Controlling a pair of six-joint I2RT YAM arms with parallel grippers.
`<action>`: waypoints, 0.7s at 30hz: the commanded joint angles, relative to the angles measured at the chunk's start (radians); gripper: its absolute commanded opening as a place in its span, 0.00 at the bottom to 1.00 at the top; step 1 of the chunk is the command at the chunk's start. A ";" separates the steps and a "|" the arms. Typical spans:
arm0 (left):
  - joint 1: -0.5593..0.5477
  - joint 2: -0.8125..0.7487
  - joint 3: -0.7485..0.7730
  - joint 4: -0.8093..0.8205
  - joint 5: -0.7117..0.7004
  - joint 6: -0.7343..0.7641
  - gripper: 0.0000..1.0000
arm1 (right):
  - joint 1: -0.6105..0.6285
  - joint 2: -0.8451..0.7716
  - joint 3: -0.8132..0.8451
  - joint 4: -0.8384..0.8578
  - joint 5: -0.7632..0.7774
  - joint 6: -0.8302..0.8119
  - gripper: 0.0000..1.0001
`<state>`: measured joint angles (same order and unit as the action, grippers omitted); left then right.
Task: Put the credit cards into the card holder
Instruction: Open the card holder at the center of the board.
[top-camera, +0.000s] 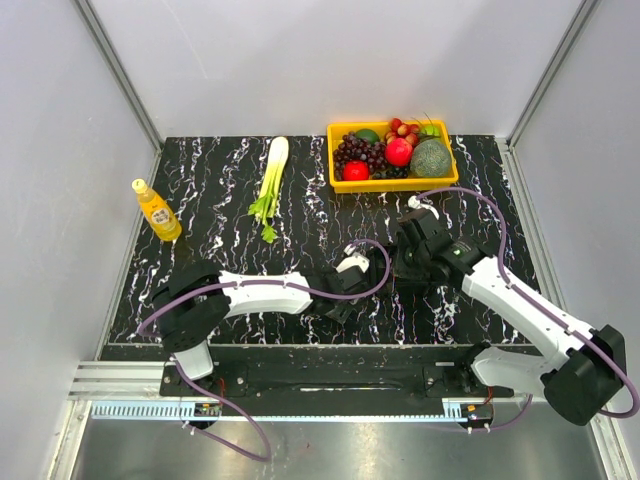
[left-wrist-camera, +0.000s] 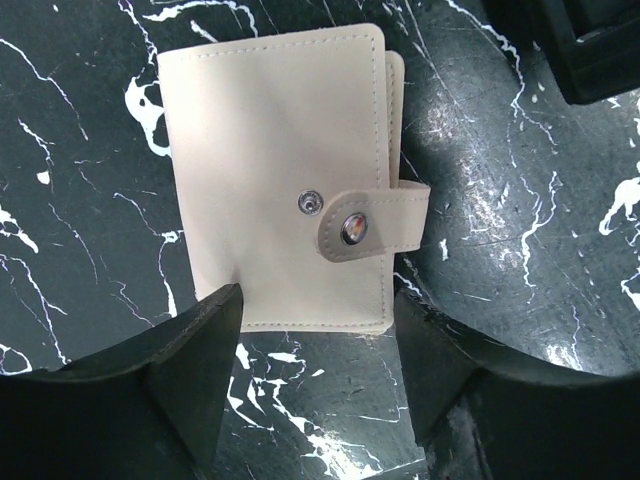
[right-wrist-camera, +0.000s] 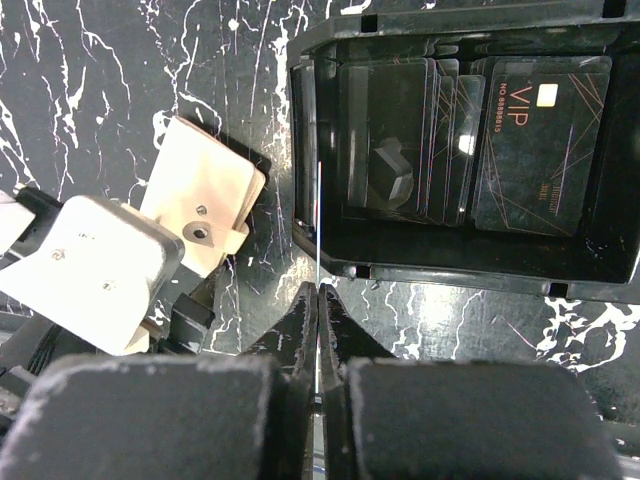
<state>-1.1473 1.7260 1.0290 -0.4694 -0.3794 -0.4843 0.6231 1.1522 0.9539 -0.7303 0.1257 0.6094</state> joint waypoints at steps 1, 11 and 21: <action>-0.002 0.014 0.028 0.021 -0.003 -0.014 0.65 | -0.005 -0.035 -0.010 0.017 -0.015 -0.008 0.00; 0.000 0.015 0.042 0.046 0.002 0.003 0.23 | -0.003 -0.063 -0.040 0.017 -0.023 0.000 0.00; 0.040 -0.012 0.031 0.064 0.037 -0.007 0.00 | -0.003 -0.071 -0.046 0.022 -0.028 0.001 0.00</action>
<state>-1.1332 1.7309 1.0397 -0.4274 -0.3546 -0.4904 0.6224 1.1042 0.9081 -0.7296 0.1104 0.6083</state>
